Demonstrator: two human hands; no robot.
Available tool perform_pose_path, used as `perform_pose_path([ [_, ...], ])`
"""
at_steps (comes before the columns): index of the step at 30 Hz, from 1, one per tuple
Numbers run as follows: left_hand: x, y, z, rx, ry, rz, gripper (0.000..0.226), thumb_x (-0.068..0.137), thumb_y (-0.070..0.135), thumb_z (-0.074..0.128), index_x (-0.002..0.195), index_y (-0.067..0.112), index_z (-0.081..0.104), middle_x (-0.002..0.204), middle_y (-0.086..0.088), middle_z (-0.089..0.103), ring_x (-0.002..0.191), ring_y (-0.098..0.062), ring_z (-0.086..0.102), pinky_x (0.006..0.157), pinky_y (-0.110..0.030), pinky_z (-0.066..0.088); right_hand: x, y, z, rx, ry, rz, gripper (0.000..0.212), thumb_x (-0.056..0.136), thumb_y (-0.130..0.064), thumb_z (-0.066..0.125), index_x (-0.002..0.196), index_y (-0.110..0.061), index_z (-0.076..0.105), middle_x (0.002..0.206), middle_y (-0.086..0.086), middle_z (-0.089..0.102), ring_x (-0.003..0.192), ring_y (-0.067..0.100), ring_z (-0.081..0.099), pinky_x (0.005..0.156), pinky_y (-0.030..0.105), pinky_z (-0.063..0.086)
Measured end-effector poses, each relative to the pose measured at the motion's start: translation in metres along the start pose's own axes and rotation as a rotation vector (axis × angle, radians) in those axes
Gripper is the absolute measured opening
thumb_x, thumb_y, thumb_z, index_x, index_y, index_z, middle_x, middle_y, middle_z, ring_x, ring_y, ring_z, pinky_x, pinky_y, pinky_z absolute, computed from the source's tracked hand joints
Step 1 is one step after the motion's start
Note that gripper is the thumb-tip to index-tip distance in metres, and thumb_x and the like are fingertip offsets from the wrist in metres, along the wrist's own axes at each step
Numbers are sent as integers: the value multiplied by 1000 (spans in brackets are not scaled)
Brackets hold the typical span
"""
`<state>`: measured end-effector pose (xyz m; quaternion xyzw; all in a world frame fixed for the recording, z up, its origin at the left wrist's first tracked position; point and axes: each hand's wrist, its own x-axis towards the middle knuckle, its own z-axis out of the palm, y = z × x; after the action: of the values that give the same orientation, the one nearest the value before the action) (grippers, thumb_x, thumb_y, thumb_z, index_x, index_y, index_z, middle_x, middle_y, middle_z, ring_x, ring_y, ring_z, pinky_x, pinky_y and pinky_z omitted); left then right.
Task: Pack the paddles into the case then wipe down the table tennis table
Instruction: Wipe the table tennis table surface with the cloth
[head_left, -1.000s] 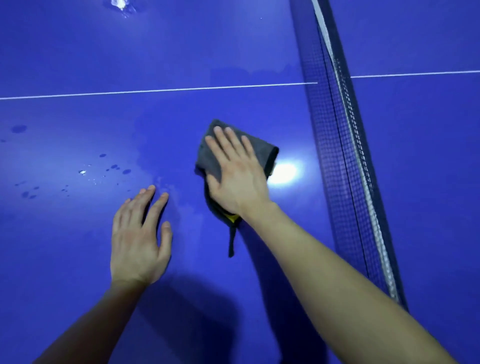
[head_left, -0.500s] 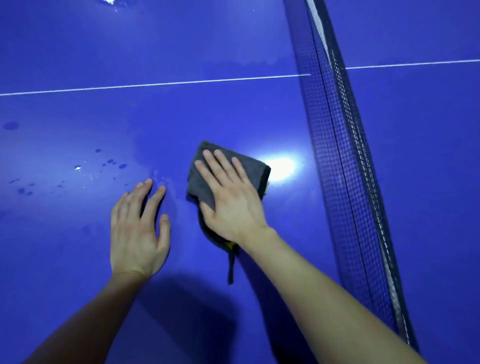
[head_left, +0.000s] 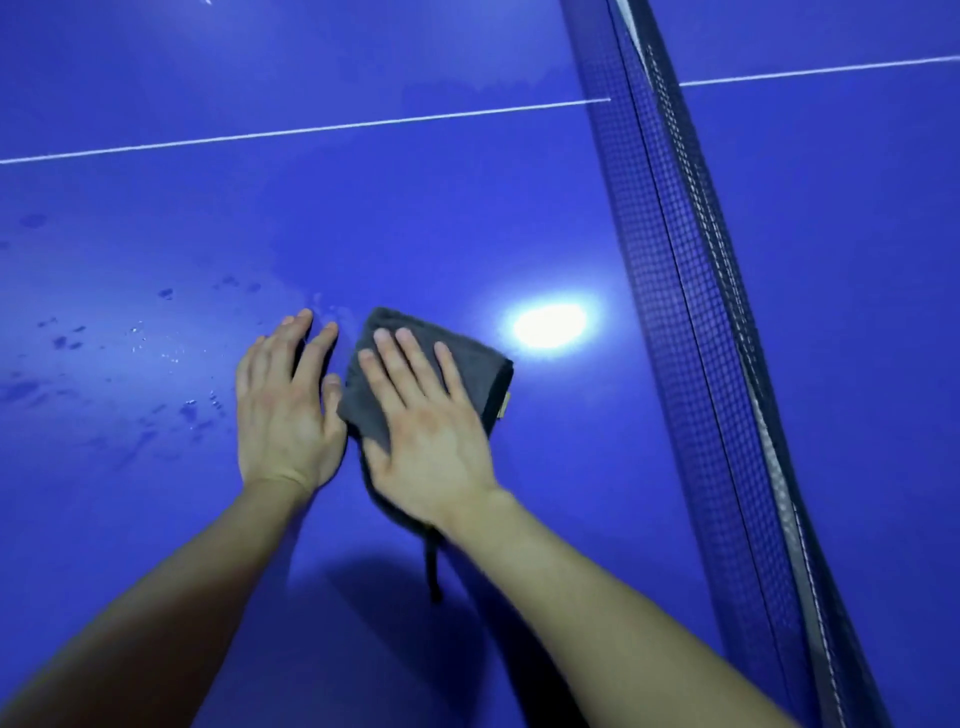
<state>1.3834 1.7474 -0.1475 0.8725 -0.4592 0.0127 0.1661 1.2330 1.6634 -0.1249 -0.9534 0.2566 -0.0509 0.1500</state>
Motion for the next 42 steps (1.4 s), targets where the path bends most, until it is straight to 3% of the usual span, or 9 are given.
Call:
perform_pose_path([
  [3,1,1,1,4,0,-6,50,103,21,43,151,13,54,163,-11,45,147,-37,42,124,-56,29,-23,71,-20,-21,39,74,85,91,-37,59,170,-14,36,180,6,24,168,24,16,136,51,12],
  [10,0,-3,9,5,48,17,47,103,21,46,149,14,54,161,-11,46,145,-36,43,124,-53,29,-69,136,-50,-96,269,884,75,104,-42,45,172,-14,30,180,9,22,168,26,16,135,51,10],
  [15,1,-5,9,30,54,40,49,103,23,44,150,14,53,161,-13,47,144,-38,43,124,-52,28,-85,-44,14,-47,53,264,88,96,-47,49,172,-8,26,182,14,14,170,31,5,134,58,7],
  [18,3,-6,7,72,47,47,50,103,25,44,150,13,53,160,-16,48,145,-38,44,124,-53,30,-112,-51,16,9,25,25,85,94,-42,53,170,-10,34,181,7,20,170,24,8,136,52,10],
  [24,-25,11,-15,67,-6,123,48,103,29,46,143,8,59,154,-16,55,144,-37,47,122,-52,33,-164,107,-36,-35,209,574,83,90,-34,52,166,-8,38,176,11,34,166,28,24,136,56,13],
  [27,-88,25,-33,-26,-22,116,45,103,30,49,142,10,61,154,-12,55,145,-34,47,121,-51,34,-153,97,-36,-29,289,807,84,93,-28,59,170,-15,28,176,11,33,166,30,23,134,62,11],
  [33,-208,10,-50,-24,-50,81,44,106,19,47,146,5,57,157,-14,52,145,-39,47,121,-57,34,-151,-97,28,-49,50,245,61,103,-54,53,159,-28,54,180,15,20,168,38,10,129,72,9],
  [36,-233,-3,-48,15,-114,94,51,109,28,42,153,4,52,165,-12,45,154,-36,39,125,-59,29,-165,-71,27,-1,100,105,52,98,-41,57,145,-21,66,175,14,35,166,36,24,131,66,16],
  [42,-244,-7,-47,2,-136,108,63,104,34,48,161,8,44,173,-8,33,164,-25,21,132,-55,19,-209,98,-31,-38,310,742,44,100,-29,59,140,-10,59,172,12,41,164,32,30,133,63,16],
])
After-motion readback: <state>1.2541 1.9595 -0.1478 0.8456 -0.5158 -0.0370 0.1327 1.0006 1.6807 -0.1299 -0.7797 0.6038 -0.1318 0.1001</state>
